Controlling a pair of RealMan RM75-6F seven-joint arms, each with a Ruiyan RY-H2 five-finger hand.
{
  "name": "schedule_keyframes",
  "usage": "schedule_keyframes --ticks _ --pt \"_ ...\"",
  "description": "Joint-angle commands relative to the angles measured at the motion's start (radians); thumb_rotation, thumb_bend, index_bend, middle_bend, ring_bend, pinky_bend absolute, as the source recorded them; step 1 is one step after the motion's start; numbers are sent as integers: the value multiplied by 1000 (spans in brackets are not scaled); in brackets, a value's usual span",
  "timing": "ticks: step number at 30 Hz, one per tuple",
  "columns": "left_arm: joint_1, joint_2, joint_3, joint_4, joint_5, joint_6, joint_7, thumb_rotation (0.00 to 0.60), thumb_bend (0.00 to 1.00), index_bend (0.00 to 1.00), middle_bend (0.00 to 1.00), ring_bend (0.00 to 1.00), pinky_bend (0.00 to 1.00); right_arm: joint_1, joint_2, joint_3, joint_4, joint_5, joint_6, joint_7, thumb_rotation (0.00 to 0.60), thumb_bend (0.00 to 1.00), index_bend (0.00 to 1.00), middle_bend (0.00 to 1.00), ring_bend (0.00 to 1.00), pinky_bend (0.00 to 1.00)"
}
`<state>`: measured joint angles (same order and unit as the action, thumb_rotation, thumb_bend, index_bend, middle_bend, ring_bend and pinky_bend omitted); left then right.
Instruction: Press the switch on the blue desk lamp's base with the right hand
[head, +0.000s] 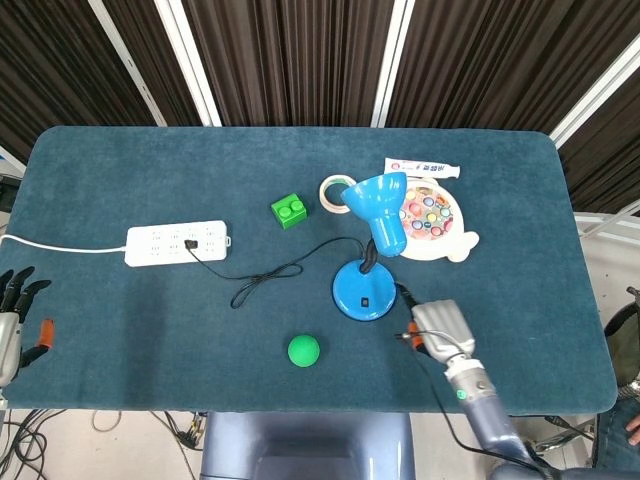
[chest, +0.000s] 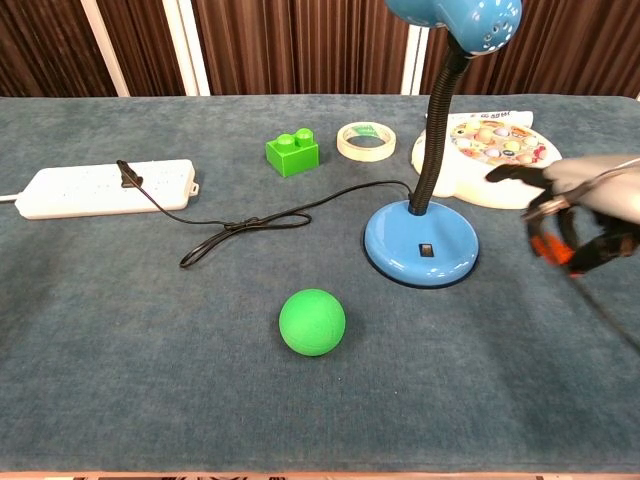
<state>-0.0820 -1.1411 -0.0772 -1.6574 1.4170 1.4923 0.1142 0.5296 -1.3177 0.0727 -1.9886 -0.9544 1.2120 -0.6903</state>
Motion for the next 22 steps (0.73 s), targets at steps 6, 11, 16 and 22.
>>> schedule_keyframes --ticks 6,11,16,22 --pt "7 0 -18 -95 -78 -15 8 600 493 208 60 0 0 -234 198 -177 40 -370 228 225 600 370 0 131 96 525" --pt "2 14 -28 -209 -137 -23 98 600 492 208 60 0 0 -362 201 -223 214 -511 393 433 600 314 0 50 53 0" --pt "-2 15 -8 -178 -78 -17 109 600 493 208 58 0 0 -394 198 -194 282 -555 457 456 600 312 0 35 40 0" --pt "-11 24 -7 -198 -70 -27 121 600 493 208 57 0 0 -410 200 -163 304 -551 467 455 600 311 0 34 38 0"
